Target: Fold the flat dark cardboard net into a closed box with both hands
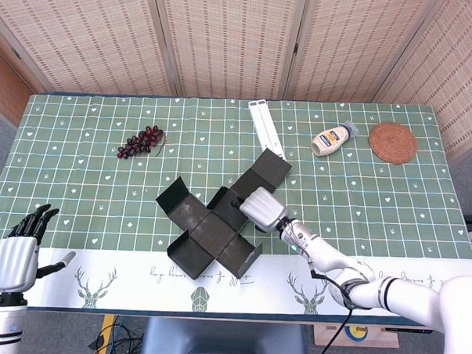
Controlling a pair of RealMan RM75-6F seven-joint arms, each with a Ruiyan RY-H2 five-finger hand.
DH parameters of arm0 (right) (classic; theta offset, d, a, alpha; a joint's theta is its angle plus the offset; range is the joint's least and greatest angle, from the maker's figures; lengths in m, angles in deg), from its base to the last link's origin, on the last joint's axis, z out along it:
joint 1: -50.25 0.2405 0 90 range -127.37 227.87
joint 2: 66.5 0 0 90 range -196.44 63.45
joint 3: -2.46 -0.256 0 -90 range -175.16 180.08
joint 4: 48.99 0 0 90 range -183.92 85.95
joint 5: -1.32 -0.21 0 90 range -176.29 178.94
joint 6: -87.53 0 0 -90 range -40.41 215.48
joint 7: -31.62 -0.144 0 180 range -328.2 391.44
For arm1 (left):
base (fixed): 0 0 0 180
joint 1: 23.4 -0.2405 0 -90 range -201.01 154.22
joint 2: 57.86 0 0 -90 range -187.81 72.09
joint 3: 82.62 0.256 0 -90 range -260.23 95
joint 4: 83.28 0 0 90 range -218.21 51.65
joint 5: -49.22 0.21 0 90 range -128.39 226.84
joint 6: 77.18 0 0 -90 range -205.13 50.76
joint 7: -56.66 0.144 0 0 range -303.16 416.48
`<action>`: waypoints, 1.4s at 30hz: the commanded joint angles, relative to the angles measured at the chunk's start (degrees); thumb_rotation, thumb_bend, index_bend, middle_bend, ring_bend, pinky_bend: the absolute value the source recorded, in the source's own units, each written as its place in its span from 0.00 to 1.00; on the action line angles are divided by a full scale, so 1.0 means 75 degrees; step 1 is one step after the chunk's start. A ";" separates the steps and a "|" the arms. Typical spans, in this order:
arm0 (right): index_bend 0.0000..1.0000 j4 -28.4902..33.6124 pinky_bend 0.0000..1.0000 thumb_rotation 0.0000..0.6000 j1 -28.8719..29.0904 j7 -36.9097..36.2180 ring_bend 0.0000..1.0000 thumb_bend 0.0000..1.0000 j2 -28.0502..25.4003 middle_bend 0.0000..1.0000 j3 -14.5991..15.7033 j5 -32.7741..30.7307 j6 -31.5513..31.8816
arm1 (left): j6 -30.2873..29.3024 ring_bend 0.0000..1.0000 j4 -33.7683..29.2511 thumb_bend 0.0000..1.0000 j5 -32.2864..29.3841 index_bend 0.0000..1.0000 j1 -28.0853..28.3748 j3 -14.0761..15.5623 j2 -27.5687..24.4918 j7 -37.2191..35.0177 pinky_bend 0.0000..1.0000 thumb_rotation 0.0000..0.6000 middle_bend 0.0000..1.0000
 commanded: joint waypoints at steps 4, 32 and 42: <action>0.37 -0.0322 1.00 1.00 0.0291 0.0577 0.82 0.34 0.0368 0.43 0.0096 -0.0430 -0.0162 | -0.0049 0.21 0.0097 0.12 0.0055 0.18 -0.0064 0.0009 0.0003 -0.0158 0.35 1.00 0.16; 0.43 0.0345 1.00 1.00 0.0514 0.2562 0.83 0.45 0.0597 0.55 0.0572 -0.3335 0.0662 | 0.0026 0.21 0.0525 0.12 0.0173 0.18 -0.0152 -0.0013 0.0075 -0.0755 0.35 1.00 0.16; 0.43 0.1086 1.00 1.00 0.0588 0.3196 0.83 0.45 0.0682 0.55 0.0457 -0.5167 0.1752 | 0.0095 0.21 0.0625 0.12 0.0201 0.18 -0.0128 -0.0025 0.0123 -0.0837 0.35 1.00 0.16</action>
